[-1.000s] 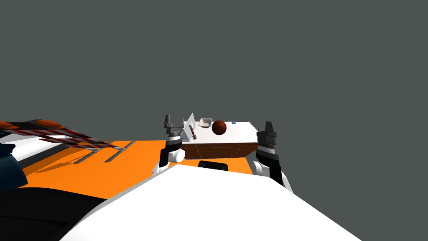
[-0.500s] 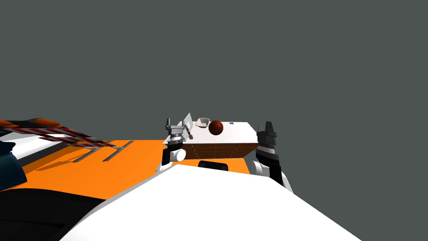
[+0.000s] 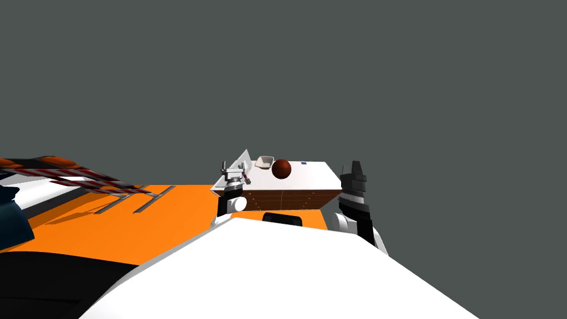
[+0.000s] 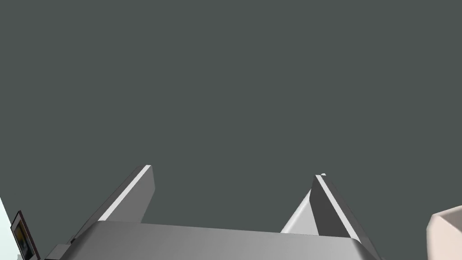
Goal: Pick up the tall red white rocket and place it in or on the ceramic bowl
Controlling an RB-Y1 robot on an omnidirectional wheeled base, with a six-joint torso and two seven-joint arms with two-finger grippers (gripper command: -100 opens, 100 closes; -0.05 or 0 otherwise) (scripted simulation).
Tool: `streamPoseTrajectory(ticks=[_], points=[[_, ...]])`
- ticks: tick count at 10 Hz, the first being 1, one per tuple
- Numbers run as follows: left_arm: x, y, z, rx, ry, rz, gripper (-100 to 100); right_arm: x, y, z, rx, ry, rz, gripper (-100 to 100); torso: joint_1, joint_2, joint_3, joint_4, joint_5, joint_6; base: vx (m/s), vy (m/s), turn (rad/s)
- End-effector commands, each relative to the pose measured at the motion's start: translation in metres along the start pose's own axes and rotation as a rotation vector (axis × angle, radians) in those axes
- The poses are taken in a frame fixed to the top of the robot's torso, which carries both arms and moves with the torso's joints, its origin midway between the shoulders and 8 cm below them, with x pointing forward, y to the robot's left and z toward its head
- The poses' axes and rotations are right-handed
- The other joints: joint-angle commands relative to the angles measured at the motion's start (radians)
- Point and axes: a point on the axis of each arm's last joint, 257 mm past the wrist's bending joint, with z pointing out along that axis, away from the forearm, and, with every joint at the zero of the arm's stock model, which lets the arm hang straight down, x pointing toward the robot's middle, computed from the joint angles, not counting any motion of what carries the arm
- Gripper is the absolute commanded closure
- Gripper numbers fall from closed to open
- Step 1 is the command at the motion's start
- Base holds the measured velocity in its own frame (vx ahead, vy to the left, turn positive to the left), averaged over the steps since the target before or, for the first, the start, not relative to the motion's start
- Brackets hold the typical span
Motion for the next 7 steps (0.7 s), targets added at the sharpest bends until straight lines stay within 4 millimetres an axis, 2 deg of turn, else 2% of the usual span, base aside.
streamPoseTrajectory(ticks=[1,6,7], points=[[-0.019,0.004,0.001,0.001,-0.044,-0.052,-100,0.000,0.000,0.000,0.000,0.000,0.000,0,0.000,0.000,0.000,0.000,0.000,0.000,0.000,-0.082,0.001],[-0.074,0.011,0.002,0.027,-0.165,-0.187,-100,0.000,0.000,0.000,0.000,0.000,0.000,0,0.002,-0.001,0.000,0.000,0.001,0.000,0.023,-0.091,0.007],[-0.077,0.013,0.001,0.024,-0.171,-0.184,-100,0.000,0.000,0.000,0.000,0.000,0.000,0,0.001,-0.001,0.000,0.000,0.000,0.000,0.012,-0.062,0.007]])
